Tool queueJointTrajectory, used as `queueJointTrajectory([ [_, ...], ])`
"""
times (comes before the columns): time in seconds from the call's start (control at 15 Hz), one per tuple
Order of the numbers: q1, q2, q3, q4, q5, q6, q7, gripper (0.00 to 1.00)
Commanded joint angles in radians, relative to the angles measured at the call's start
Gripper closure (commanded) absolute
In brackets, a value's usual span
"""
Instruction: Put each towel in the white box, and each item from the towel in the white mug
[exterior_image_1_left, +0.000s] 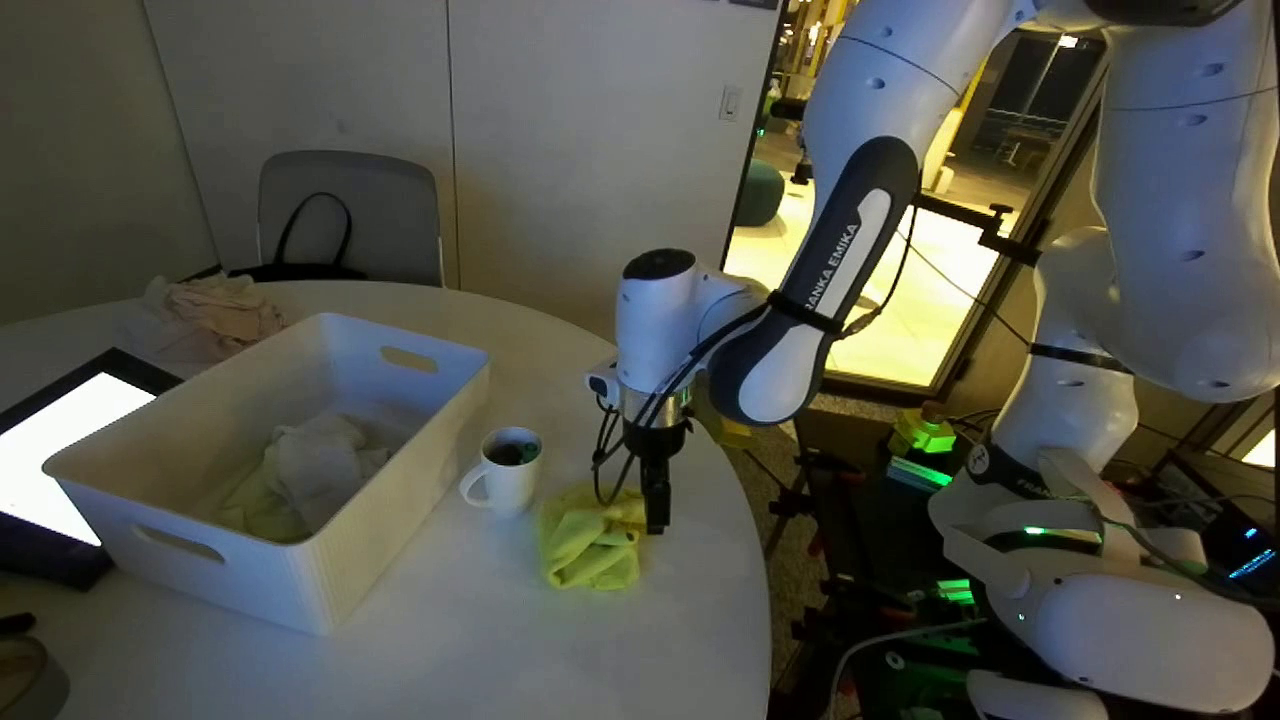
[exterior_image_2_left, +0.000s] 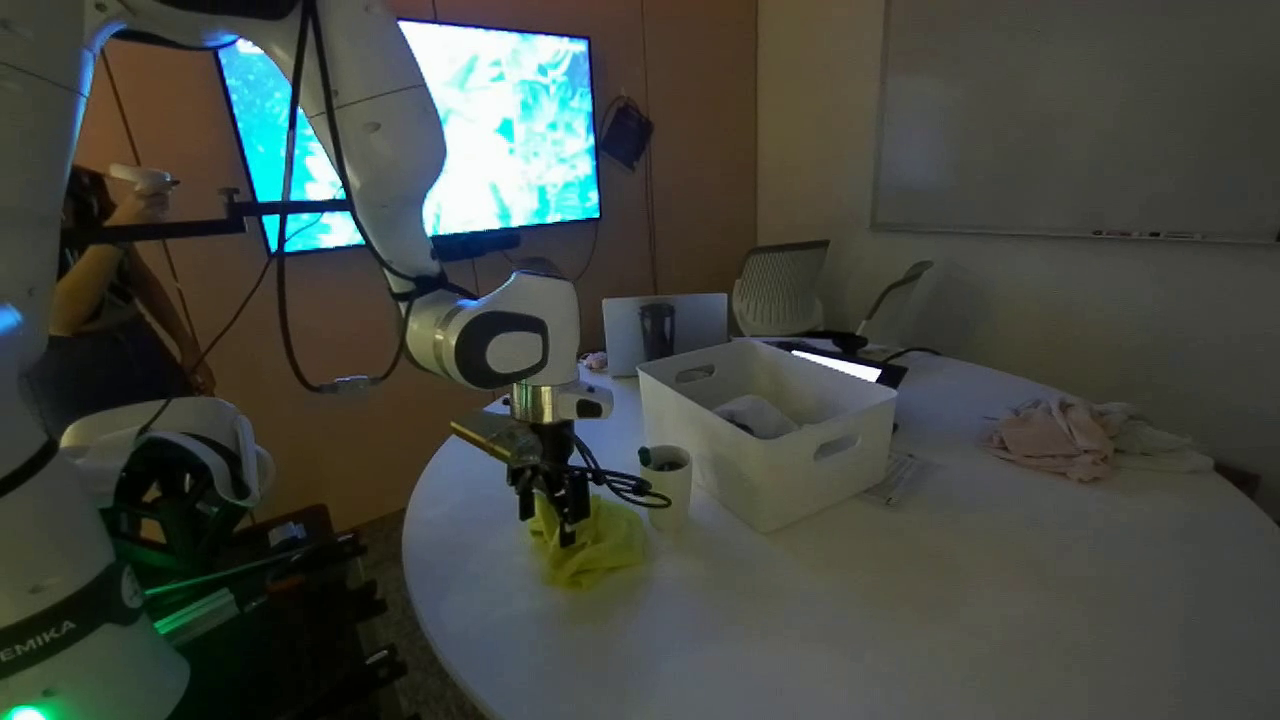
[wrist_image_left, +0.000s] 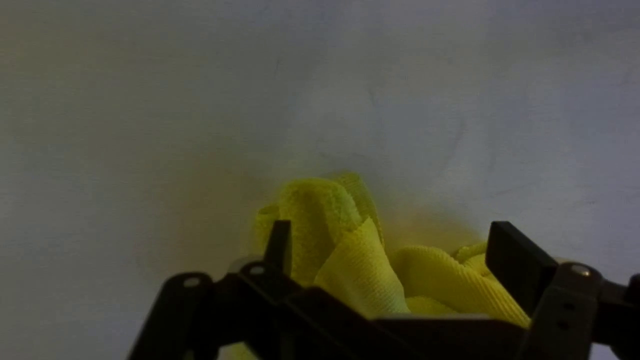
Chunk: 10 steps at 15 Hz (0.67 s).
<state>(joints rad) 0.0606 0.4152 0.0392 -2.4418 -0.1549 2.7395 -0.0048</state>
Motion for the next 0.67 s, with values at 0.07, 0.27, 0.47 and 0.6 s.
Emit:
queueJointTrajectory([
  [0.07,-0.018,0.044,-0.01,0.013,-0.014,0.063,-0.089,0.0],
  [0.27,-0.018,0.068,-0.022,0.017,-0.03,0.109,-0.117,0.0],
  [0.47,-0.011,0.092,-0.041,0.022,-0.054,0.159,-0.13,0.18],
  [0.6,-0.006,0.106,-0.055,0.028,-0.065,0.179,-0.135,0.3],
])
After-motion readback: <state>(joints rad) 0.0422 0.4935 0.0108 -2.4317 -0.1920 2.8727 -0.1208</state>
